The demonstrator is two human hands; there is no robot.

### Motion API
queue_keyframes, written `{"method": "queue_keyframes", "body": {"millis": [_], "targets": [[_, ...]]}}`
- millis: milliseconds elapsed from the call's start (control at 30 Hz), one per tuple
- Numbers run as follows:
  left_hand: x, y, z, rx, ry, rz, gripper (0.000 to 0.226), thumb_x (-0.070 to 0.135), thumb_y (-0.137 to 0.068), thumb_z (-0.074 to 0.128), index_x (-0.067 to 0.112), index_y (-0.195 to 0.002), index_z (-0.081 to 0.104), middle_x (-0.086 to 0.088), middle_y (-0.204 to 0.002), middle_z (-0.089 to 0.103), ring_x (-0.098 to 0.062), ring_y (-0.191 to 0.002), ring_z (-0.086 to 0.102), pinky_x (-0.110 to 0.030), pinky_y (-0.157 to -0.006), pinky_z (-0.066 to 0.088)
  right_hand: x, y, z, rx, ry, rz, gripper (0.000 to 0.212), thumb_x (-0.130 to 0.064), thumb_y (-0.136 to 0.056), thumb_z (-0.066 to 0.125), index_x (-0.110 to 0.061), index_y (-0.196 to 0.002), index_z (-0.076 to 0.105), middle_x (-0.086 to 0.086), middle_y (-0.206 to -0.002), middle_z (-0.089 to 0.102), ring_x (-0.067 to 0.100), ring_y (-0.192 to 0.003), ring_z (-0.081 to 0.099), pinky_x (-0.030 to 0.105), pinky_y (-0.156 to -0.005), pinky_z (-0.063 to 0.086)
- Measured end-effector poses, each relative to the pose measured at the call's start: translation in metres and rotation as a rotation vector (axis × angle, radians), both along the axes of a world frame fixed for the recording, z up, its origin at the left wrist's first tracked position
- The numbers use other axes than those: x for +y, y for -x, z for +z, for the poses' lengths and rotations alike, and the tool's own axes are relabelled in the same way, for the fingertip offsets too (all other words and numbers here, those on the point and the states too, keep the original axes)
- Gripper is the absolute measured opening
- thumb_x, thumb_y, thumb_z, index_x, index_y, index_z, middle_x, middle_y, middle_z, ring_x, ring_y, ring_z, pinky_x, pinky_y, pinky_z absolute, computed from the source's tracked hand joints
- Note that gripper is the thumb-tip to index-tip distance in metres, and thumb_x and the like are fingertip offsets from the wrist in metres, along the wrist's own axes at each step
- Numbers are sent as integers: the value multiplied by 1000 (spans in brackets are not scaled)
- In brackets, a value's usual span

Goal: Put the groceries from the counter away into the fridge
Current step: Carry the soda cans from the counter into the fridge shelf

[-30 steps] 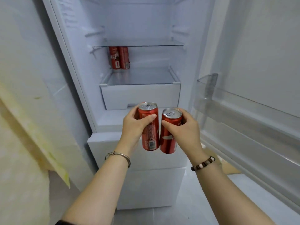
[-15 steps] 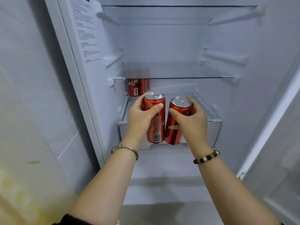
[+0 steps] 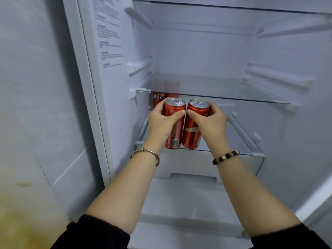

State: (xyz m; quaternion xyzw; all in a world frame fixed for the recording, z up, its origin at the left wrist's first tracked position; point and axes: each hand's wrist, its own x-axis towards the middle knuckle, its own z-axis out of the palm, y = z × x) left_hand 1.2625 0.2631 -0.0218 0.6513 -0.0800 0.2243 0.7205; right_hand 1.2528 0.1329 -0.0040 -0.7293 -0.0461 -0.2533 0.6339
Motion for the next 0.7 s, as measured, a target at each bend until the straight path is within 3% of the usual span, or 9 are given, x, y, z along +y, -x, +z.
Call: {"method": "queue_keyframes", "body": {"millis": [133, 433, 600, 700], "targets": [[0, -16, -2, 20, -11, 18, 43, 20, -72, 78, 23, -113, 63, 5, -102, 70, -9, -93, 67, -34, -87, 55, -3, -16, -3, -1, 7, 5, 38, -23, -70, 81, -22, -104, 63, -12, -92, 68, -5, -79, 64, 10, -64, 50], [1, -37, 0, 42, -54, 34, 36, 19, -77, 74, 24, -111, 61, 5, -101, 70, -10, -93, 66, -36, -88, 54, -1, -45, -7, 10, 46, 75, 35, -25, -76, 76, -24, -107, 59, -13, -95, 66, -6, -83, 62, 8, -64, 48], [8, -38, -5, 77, -232, 72, 53, 16, -76, 75, 24, -124, 53, 8, -106, 66, -4, -95, 62, -27, -85, 50, -11, -52, -28, 136, 158, 166, 33, -22, -79, 74, -20, -109, 59, -9, -98, 66, 1, -88, 63, 24, -80, 51], [8, -36, -22, 186, -393, 122, 62, 20, -72, 79, 24, -126, 49, 5, -117, 61, -11, -105, 59, -30, -89, 47, -13, -56, -43, 185, 203, 174, 31, -21, -80, 73, -20, -109, 60, -6, -101, 66, 8, -95, 62, 26, -83, 50]]}}
